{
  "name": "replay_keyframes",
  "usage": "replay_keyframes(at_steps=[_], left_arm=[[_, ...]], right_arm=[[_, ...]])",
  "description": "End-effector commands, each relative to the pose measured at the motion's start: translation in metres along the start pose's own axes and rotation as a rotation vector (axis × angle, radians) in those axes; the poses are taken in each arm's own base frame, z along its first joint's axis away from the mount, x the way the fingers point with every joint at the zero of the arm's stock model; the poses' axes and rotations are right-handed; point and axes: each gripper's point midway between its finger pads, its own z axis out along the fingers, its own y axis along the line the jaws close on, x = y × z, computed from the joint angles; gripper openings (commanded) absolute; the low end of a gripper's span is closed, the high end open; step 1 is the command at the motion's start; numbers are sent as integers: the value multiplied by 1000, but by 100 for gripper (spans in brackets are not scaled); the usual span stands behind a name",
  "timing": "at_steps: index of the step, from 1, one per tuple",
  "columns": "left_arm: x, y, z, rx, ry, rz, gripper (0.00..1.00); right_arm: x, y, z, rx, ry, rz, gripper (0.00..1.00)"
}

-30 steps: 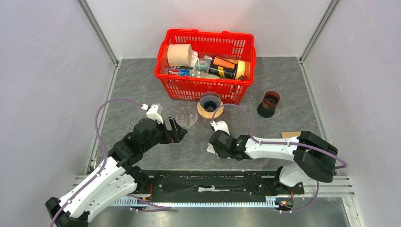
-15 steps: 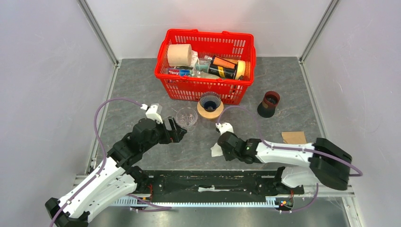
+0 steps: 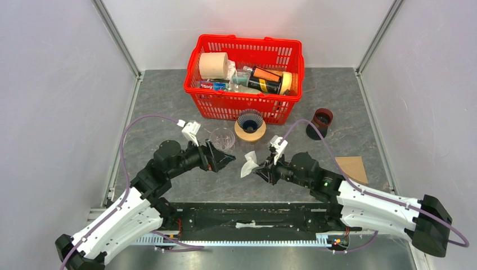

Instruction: Place the coffee filter in the dripper

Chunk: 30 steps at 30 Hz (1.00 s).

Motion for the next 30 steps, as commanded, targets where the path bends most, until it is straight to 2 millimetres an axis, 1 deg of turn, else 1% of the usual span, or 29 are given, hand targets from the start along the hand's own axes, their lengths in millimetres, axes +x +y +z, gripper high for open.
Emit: replay_keyframes(at_steps=[1,3,6,8,10,14,19,23,27,30], left_arm=[[-9,-63,1,327,5,1,100],[-8,-72,1,379,28,-3,100],[-6,-83,0,451,50,-13,99],[-4,-84,1,466,62,-16,99],[-1,-83,4,464,71,-27,97],[3,-87,5,496,100,-43,94],[7,-78,15,458,113,-67,87],[12,-80,17,473,144,-67,81],[10,-77,20,451,132,-85,81],[8,-81,17,463,129,-84,81]], right_arm=[[-45,28,-11,-221,-209,-153,23],[-54,33,-16,-268,-248,-183,23],[-64,32,-20,-273,-272,-256,24],[-74,29,-22,-257,-295,-284,25],[-81,31,-23,-273,-313,-314,25],[-84,32,-19,-277,-289,-341,25],[-86,38,-19,-312,-281,-379,25],[-86,35,-18,-298,-274,-387,25],[-81,38,-18,-323,-249,-405,25],[-78,33,-18,-298,-231,-425,25]])
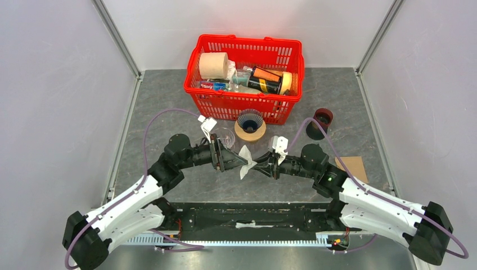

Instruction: Place the coffee filter in the dripper

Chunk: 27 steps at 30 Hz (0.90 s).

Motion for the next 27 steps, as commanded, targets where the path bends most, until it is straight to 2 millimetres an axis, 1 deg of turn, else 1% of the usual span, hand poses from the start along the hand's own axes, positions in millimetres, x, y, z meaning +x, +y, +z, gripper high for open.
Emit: replay_keyframes(at_steps=[1,3,7,8,10,15,19,22,24,27], left_arm=[[-7,-17,-3,55,-22,0,81],[-12,-14,-6,17,-55,-8,82],[-29,10,-12,-159,-166,-74,82],[-31,12,-12,-174,-177,-85,82],[-33,10,-10,-164,-178,-96,82],[-30,9,4,-135,-125,-143,80],[-25,7,14,-88,-87,-178,71],[-23,7,16,-80,-72,-188,64],[-23,6,16,-76,-74,-192,61],[-24,4,16,-57,-83,-198,45]], right_arm=[[-18,-7,-1,19,-13,-74,25],[-13,-11,-3,42,15,-87,25],[-18,-14,-3,53,7,-111,26],[-18,-15,-2,51,7,-120,26],[-18,-17,-1,58,12,-124,26],[-21,-17,2,46,9,-144,26],[-19,-19,4,46,22,-152,26],[-18,-22,4,62,25,-155,26],[-18,-24,4,74,27,-159,26],[-17,-25,4,77,32,-162,26]])
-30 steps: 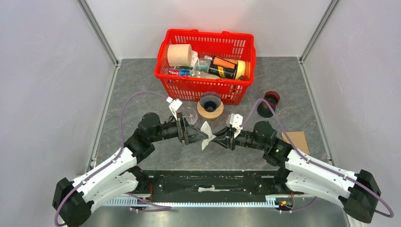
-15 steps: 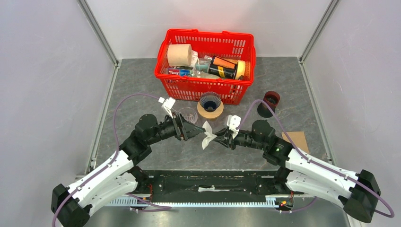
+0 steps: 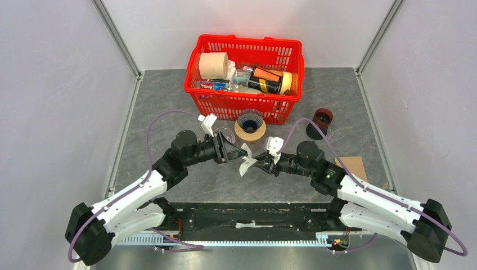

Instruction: Place the coffee filter in the dripper

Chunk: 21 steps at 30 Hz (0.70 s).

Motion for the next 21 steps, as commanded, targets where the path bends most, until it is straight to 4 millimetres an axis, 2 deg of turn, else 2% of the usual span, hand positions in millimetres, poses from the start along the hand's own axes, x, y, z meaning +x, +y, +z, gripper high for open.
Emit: replay_keyframes(at_steps=[1,4,7,12,15,17,19,21], left_arm=[[-9,-30,-2,110,-20,-4,39],[-9,-35,0,139,-10,-13,27],[-6,-38,2,162,13,-24,23],[-5,-37,5,161,25,-33,2],[-6,-35,6,158,22,-19,2],[-8,-31,6,138,0,-2,2],[-14,-25,4,96,-39,24,2],[-21,-16,3,32,-75,57,2]], right_arm=[[-29,-12,1,37,-64,-50,26],[-28,-11,3,26,-58,-49,26],[-27,-9,5,11,-60,-46,25],[-28,-9,4,11,-62,-53,26],[-26,-10,2,23,-54,-51,28],[-26,-12,-1,44,-49,-34,39],[-26,-17,-4,83,-44,3,60],[-27,-20,-8,116,-44,45,85]])
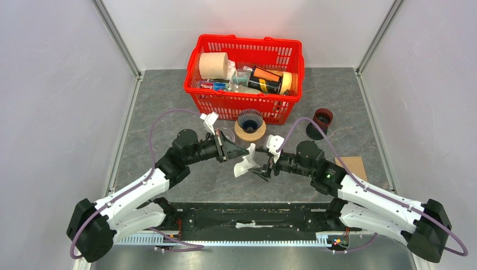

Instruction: Place the coffee filter in the dripper

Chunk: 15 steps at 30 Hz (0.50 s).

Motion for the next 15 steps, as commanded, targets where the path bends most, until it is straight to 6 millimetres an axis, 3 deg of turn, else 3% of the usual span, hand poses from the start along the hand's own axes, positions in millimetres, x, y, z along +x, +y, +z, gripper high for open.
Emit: replay_keyframes(at_steps=[1,3,7,12,15], left_arm=[[-21,1,-6,-68,-97,103,2],[-26,10,-9,-140,-117,121,2],[-32,14,-10,-186,-124,167,2],[-41,8,-10,-222,-148,238,2],[-41,-5,-4,-226,-135,326,2]], right_arm=[[-27,-11,-10,71,-45,46,96],[-26,-5,-15,48,-23,65,97],[-28,-18,-27,161,-3,162,97],[-40,-56,-52,476,-64,506,97],[-52,-57,-63,526,-69,646,97]])
